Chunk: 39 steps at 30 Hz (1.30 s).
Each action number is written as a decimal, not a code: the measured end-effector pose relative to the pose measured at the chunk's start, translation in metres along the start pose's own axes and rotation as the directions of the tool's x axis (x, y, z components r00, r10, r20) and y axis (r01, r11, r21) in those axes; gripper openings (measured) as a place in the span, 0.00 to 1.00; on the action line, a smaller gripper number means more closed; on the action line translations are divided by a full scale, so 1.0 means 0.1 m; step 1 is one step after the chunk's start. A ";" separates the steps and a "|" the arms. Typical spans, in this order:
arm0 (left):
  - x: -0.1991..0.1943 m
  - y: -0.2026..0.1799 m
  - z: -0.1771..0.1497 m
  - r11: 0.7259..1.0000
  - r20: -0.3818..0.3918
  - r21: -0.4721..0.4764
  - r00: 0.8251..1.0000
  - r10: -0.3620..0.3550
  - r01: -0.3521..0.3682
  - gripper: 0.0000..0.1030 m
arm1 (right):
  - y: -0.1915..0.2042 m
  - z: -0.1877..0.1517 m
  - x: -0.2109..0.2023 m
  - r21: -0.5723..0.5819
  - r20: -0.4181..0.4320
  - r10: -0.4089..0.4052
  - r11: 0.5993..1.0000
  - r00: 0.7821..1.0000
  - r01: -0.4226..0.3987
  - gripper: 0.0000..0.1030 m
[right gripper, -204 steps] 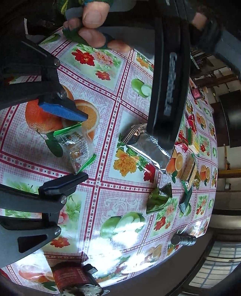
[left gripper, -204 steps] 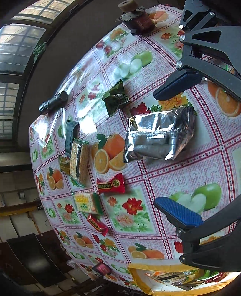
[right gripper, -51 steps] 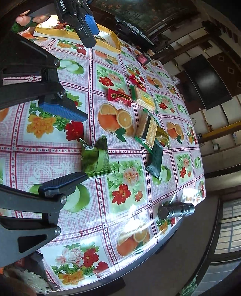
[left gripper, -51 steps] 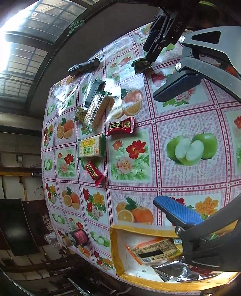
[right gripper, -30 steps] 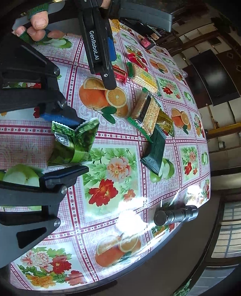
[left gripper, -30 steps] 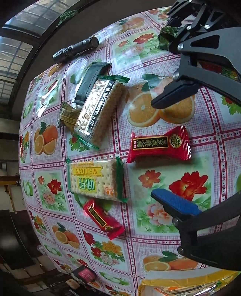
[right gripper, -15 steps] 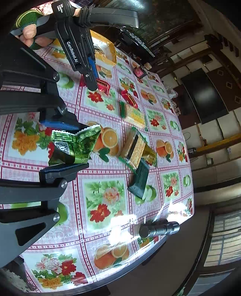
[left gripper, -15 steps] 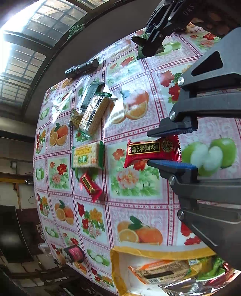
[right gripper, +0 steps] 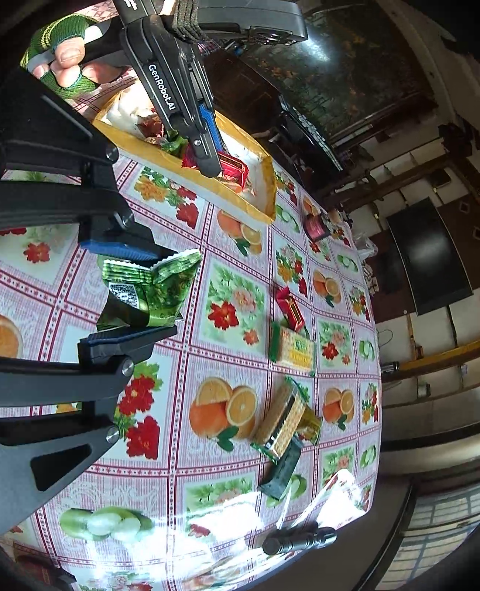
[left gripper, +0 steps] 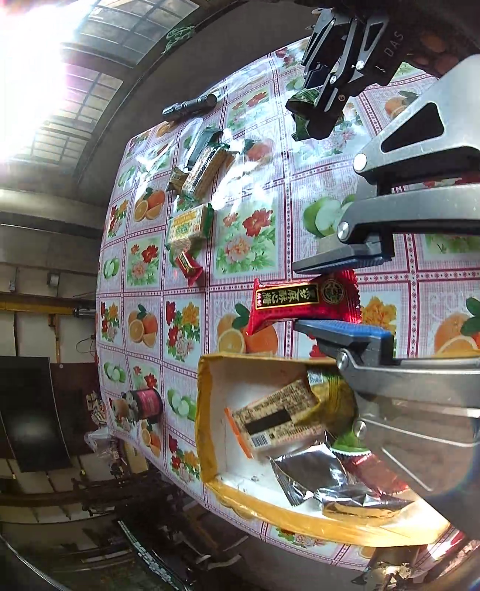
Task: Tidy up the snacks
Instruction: 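Carry both packets into the yellow tray and open both tools to release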
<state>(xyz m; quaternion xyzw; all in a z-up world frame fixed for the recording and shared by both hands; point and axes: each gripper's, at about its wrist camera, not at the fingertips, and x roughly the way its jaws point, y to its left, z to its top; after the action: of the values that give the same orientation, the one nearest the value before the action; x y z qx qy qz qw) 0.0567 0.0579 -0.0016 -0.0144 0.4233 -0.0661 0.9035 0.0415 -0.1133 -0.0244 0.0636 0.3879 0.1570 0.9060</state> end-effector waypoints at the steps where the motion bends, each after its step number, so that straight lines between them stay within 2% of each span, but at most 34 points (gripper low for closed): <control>1: -0.03 0.03 -0.01 1.000 0.007 -0.001 1.000 0.008 -0.008 0.25 | 0.05 -0.01 0.01 -0.008 -0.004 0.008 1.000 1.000 -0.008 0.30; 11: -0.24 0.29 -0.11 0.997 0.049 -0.014 0.996 0.080 -0.079 0.25 | 0.40 -0.05 0.07 -0.066 -0.030 0.063 0.996 0.998 -0.065 0.30; 39: -0.35 0.84 -0.28 0.985 0.048 -0.108 0.989 0.143 -0.137 0.25 | 1.10 0.05 0.28 -0.167 -0.087 0.161 0.970 0.983 -0.174 0.30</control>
<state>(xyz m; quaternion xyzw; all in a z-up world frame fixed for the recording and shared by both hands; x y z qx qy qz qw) 0.0222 0.1464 0.0004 -0.0335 0.4010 0.0201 0.9152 0.0372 -0.0005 -0.0144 0.0110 0.3986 0.2685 0.8769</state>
